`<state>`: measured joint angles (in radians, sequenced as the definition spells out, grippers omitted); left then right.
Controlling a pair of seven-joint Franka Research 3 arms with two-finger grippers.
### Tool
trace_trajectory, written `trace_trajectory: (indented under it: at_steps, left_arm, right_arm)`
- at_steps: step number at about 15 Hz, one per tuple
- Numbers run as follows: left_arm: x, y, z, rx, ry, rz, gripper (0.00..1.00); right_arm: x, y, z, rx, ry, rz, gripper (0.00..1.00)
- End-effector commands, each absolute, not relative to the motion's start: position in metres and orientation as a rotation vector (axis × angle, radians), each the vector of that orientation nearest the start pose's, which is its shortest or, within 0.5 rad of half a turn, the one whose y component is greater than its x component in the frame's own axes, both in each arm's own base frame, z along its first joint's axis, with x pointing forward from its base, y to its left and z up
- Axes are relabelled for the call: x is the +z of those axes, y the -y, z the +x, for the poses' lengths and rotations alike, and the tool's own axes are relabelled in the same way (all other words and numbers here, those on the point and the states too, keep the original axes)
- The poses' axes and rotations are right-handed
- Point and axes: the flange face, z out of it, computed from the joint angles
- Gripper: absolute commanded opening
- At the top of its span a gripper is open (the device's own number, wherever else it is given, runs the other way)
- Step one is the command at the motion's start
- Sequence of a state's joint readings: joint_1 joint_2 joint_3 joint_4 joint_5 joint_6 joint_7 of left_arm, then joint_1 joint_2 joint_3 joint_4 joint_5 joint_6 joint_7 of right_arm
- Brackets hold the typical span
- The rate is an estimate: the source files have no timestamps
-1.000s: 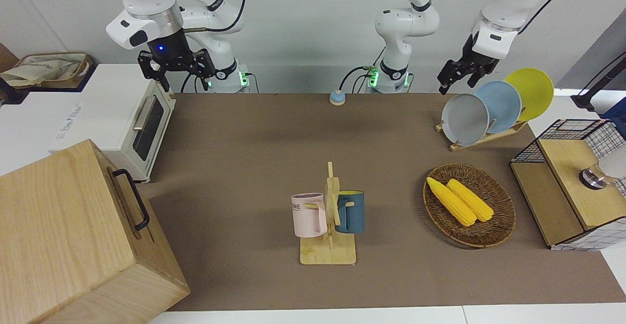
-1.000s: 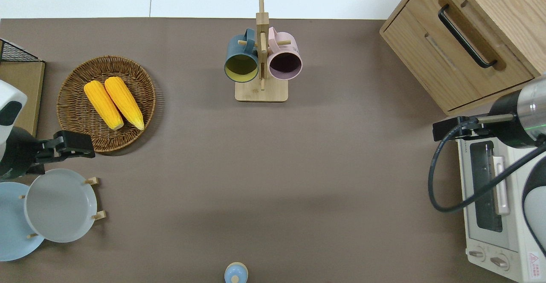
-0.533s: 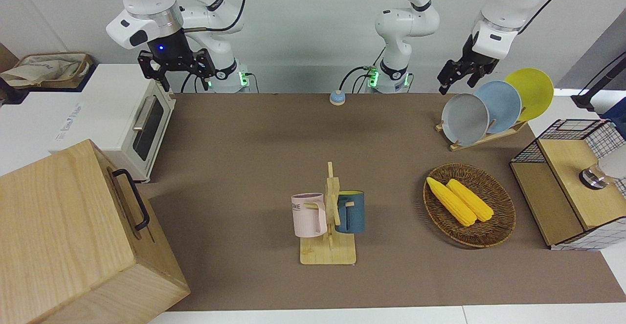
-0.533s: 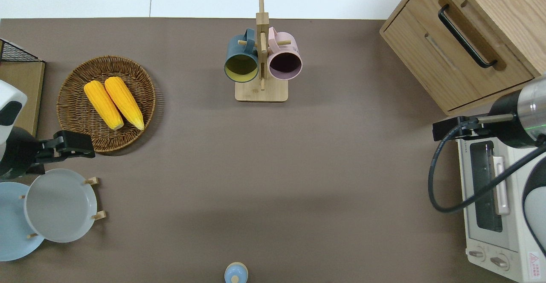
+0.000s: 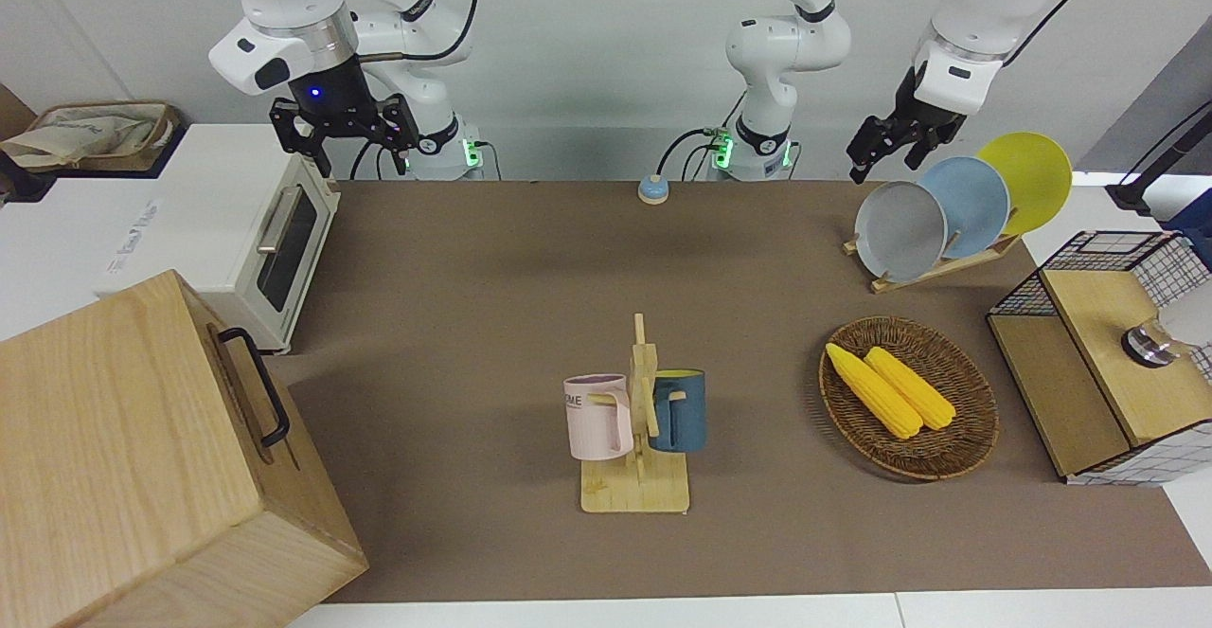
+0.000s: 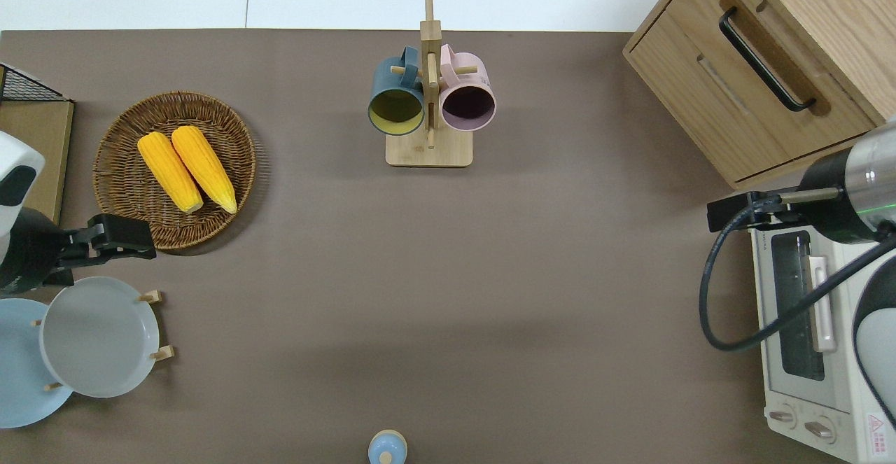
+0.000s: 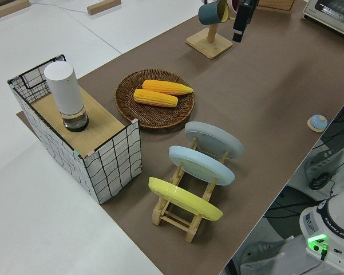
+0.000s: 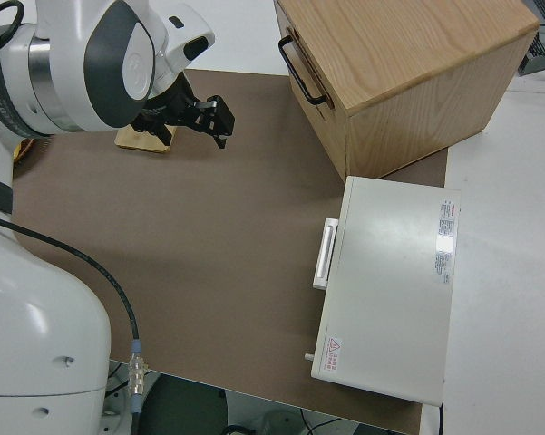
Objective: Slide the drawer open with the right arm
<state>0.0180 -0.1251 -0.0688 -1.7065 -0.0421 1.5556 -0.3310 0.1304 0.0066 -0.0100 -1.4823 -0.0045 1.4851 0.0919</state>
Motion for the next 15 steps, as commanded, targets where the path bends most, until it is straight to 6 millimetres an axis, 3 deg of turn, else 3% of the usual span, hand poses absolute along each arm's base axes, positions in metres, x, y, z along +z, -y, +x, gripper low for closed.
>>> trace_trajectory:
  at_steps: [1,11,15]
  left_arm:
    - [0.631,0.031,0.507,0.058,0.434,-3.139,0.99]
    - [0.631,0.031,0.507,0.058,0.434,-3.139,0.99]
    - [0.631,0.031,0.507,0.058,0.434,-3.139,0.99]
  right_arm:
    - [0.657,-0.066,0.544,0.001,0.029,-3.139,0.983]
    - [0.654,-0.073,0.544,-0.013,0.067,-3.237,0.983]
    - [0.642,-0.107,0.542,-0.045,0.229,-3.454,0.983]
